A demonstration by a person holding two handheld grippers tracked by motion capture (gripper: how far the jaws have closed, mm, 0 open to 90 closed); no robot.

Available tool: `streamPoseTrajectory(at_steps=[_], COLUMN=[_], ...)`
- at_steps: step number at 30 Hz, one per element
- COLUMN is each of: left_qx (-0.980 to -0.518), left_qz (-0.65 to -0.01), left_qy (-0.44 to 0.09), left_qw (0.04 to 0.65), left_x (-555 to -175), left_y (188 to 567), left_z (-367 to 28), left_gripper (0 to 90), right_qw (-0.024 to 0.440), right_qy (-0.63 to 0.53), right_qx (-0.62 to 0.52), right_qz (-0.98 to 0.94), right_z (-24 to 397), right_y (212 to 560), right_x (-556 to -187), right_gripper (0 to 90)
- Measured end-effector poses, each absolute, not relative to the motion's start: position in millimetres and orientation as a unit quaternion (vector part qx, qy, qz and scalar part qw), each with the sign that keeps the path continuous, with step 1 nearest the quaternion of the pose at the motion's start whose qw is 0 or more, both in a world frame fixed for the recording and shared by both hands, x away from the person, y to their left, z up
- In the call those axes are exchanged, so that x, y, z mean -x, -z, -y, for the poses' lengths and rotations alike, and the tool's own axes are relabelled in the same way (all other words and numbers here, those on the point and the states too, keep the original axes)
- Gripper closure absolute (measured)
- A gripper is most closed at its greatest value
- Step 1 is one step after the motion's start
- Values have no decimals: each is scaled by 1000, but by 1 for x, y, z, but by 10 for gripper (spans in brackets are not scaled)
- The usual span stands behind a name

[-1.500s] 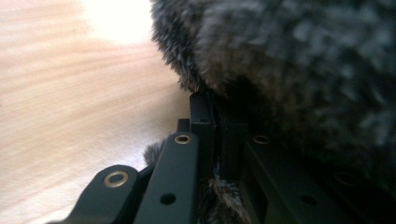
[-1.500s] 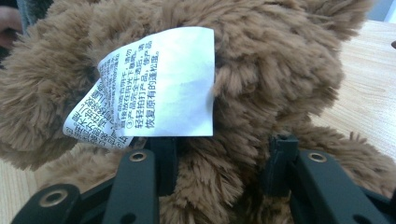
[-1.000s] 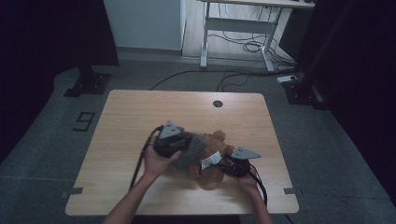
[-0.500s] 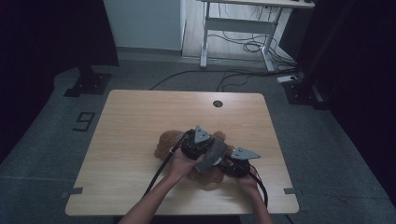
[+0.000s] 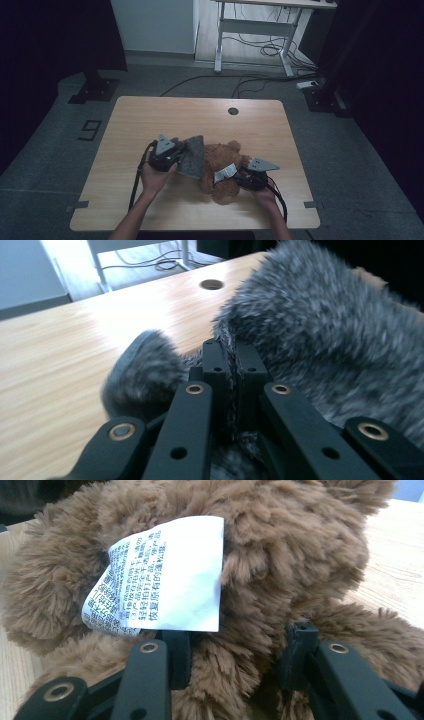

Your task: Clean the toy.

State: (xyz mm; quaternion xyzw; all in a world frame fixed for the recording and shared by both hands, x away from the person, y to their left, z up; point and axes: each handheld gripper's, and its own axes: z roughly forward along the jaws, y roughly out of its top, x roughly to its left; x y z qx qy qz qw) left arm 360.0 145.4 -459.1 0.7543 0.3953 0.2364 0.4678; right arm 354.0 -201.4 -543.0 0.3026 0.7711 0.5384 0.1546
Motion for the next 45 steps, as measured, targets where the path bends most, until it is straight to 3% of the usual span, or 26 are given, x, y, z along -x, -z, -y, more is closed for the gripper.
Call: streamPoseTrajectory(at_steps=[9, 18, 27, 32, 37, 45], left_qx=[-739, -771, -742, -730, -743, -791], left_qz=[-439, -451, -457, -430, -407, -400], left_qy=[-206, -168, -156, -166, -168, -161], left_qw=[468, 417, 465, 504, 504, 434], left_x=[-357, -364, -358, -352, -372, -424], left_y=[490, 513, 500, 467, 439, 429], left_z=[-191, -198, -205, -191, -154, -98], left_gripper=[859, 858, 857, 855, 854, 850], right_qw=[157, 165, 185, 200, 200, 205], right_qy=[-536, -528, -517, -507, -509, -513], right_qx=[-301, -301, -283, -265, -259, -240], right_qz=[-773, -776, -786, -795, -796, -798], right_z=[203, 202, 200, 199, 198, 199], right_y=[543, 543, 541, 539, 539, 539], right_x=[-353, -356, -358, -368, -371, -371], right_gripper=[580, 580, 580, 581, 580, 573])
